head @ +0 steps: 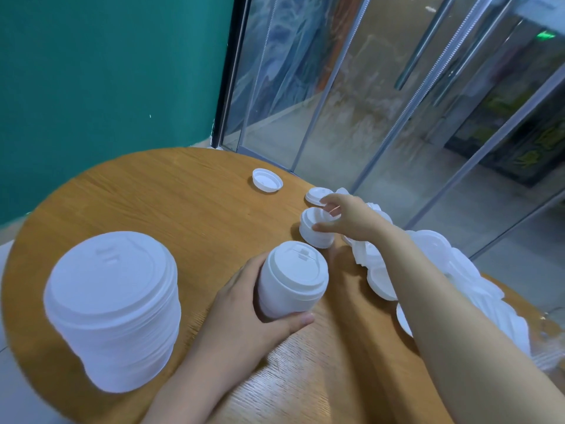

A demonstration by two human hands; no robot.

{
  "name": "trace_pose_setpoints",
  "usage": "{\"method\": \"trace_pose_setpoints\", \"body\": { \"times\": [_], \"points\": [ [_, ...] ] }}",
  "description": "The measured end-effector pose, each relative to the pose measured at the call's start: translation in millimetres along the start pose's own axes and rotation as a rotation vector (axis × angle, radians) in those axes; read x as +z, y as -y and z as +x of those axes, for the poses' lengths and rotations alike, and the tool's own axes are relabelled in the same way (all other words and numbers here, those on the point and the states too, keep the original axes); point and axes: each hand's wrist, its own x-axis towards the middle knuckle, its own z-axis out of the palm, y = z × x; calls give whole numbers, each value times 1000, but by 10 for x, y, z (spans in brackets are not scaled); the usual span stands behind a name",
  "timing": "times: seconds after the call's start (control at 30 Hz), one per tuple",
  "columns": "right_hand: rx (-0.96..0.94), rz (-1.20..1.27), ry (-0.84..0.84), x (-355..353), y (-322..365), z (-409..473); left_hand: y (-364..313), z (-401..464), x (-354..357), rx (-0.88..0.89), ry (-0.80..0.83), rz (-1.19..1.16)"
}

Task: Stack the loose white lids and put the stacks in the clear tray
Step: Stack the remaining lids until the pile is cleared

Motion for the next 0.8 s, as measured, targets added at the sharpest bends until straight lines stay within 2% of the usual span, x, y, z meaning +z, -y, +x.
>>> {"method": "trace_pose_setpoints", "body": {
  "times": [0.1,0.3,0.57,0.8],
  "points": [
    [-84,78,-38,-295,222,-296,14,-6,15,-3,-13,6],
    [-270,171,26,-770,845,-1172,3,-3,49,-10,-76,3],
    [-288,-56,103,-499,1042,-1420,5,3,35,-19,-89,-15],
    [-307,-73,97,-339,1011,-1420,-9,2,1,-19,-70,-54]
  ]
}}
